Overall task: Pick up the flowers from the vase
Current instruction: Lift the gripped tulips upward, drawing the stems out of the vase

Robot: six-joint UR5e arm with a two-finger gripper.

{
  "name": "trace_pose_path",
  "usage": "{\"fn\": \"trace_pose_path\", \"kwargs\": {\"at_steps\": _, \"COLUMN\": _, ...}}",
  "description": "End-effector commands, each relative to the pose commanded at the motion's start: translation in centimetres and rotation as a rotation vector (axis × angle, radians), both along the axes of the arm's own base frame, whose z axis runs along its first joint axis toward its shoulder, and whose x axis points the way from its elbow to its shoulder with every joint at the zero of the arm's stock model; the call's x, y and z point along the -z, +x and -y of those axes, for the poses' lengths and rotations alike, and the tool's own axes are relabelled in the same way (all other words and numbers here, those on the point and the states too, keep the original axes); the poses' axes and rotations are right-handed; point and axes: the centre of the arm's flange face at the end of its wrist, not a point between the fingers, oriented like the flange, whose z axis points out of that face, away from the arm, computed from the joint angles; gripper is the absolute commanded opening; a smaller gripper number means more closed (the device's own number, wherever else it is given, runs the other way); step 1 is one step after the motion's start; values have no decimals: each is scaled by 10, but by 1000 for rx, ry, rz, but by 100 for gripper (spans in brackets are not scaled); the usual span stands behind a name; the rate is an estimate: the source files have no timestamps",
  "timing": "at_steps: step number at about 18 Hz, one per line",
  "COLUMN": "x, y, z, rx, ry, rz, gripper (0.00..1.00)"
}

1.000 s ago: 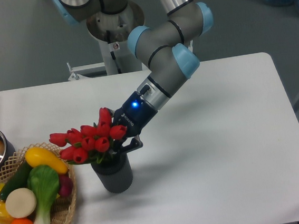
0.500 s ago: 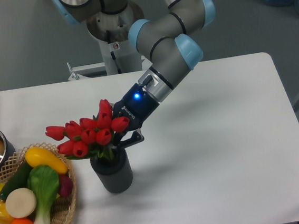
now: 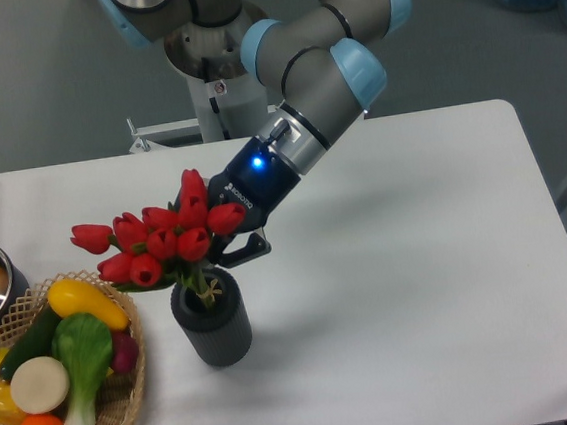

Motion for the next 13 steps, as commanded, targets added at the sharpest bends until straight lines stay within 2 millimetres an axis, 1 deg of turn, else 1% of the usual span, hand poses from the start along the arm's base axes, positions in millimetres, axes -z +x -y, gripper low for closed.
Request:
{"fn": "trace_pose_path", "kwargs": {"at_steps": 4, "x": -14, "y": 4, "z": 3, "rx": -2, "ry": 24, "rz": 22, "gripper": 29}}
{"fn": "trace_pose_path", "kwargs": {"at_steps": 6, "x": -25, "y": 5, "z": 4, "rx": -7, "ry": 29, "rz": 29, "gripper": 29}}
{"fn": "trace_pose_path", "kwargs": {"at_steps": 10, "x": -55, "y": -3, "z": 0, "rx": -42, "ry": 17, "rz": 72, "gripper": 29}}
{"fn": "trace_pose_path", "kwargs": {"at_steps": 13, "x": -68, "y": -6, "z": 0, "rx": -55, "ry": 18, "rz": 79, "gripper": 29}}
